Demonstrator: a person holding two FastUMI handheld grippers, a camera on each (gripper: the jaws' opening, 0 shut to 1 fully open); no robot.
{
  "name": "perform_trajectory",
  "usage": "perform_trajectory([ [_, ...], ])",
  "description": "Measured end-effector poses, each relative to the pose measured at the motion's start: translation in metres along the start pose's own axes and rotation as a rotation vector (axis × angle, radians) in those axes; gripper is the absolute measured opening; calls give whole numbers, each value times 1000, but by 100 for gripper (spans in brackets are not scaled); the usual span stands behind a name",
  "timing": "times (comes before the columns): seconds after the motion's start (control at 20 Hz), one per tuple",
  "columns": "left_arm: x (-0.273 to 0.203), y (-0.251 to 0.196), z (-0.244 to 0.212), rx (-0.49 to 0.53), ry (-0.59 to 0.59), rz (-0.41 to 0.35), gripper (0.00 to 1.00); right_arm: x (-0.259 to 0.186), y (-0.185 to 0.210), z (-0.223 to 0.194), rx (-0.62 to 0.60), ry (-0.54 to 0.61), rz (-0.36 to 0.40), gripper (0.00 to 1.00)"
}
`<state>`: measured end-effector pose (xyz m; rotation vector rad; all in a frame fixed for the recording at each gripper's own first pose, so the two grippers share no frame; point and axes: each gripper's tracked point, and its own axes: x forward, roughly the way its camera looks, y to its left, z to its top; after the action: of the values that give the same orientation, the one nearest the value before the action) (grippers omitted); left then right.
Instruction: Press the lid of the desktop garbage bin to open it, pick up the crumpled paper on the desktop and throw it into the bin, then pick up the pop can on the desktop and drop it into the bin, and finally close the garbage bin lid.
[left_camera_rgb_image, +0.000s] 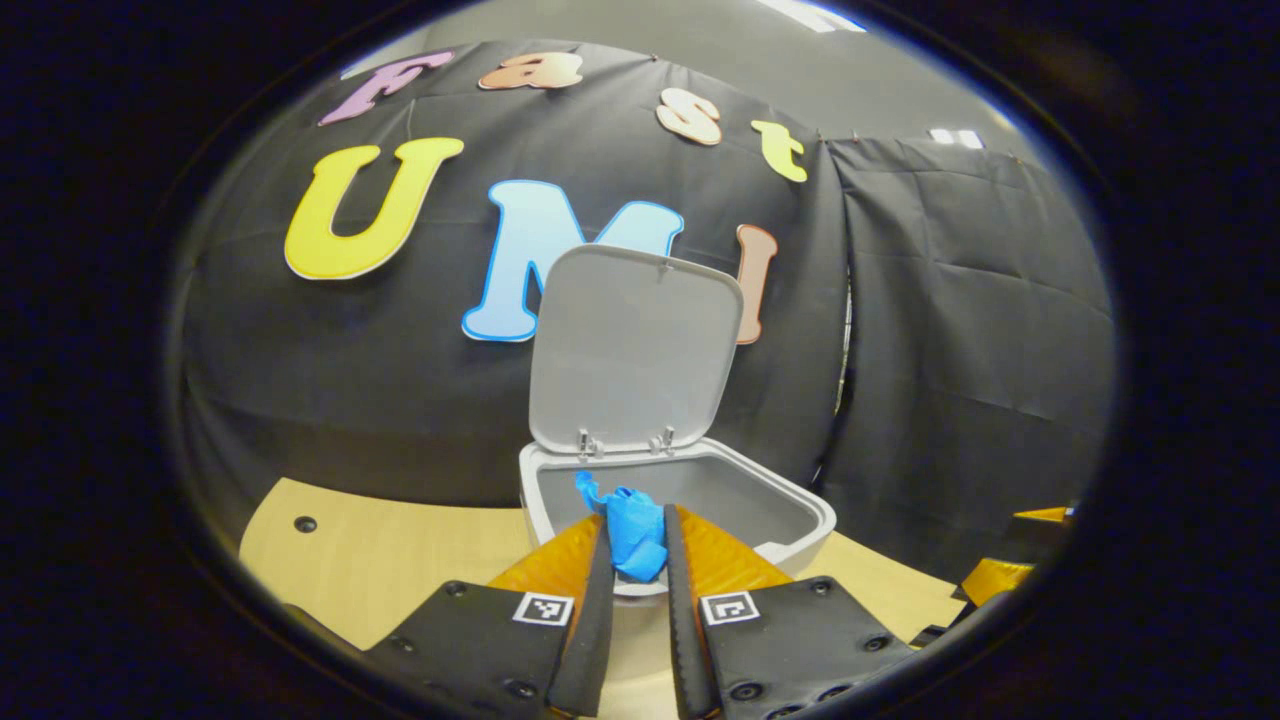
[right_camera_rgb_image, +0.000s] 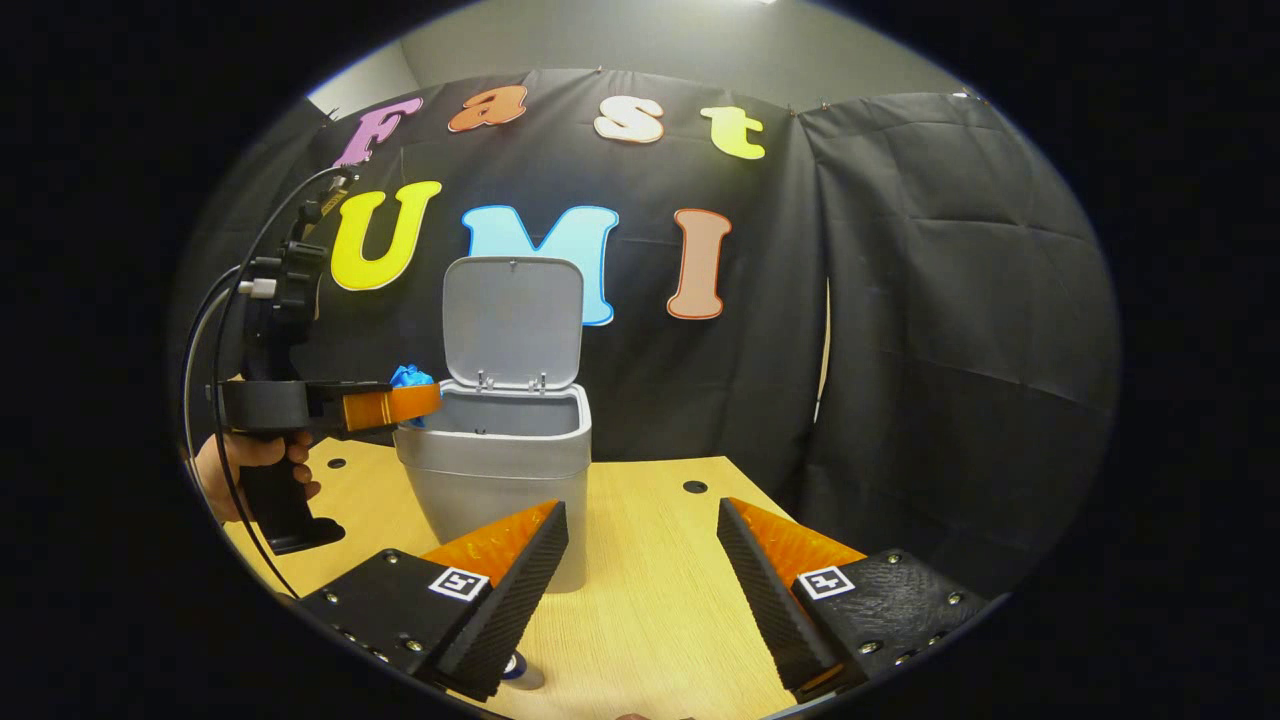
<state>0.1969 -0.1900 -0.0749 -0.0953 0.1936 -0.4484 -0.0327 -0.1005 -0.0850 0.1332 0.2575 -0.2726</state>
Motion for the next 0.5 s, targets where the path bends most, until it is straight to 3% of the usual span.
perform_trajectory([
  [0.1, 1, -3, -2, -2, 4, -12, 34, 1, -2, 0, 4, 0, -3, 96],
  [0.4, 3, -1, 3, 7, -8, -6, 65, 4, 4, -1, 9, 1, 10, 96],
  [0.5, 2, -2, 5, 6, -12, -13, 69, 5, 7, -2, 2, 1, 19, 96],
])
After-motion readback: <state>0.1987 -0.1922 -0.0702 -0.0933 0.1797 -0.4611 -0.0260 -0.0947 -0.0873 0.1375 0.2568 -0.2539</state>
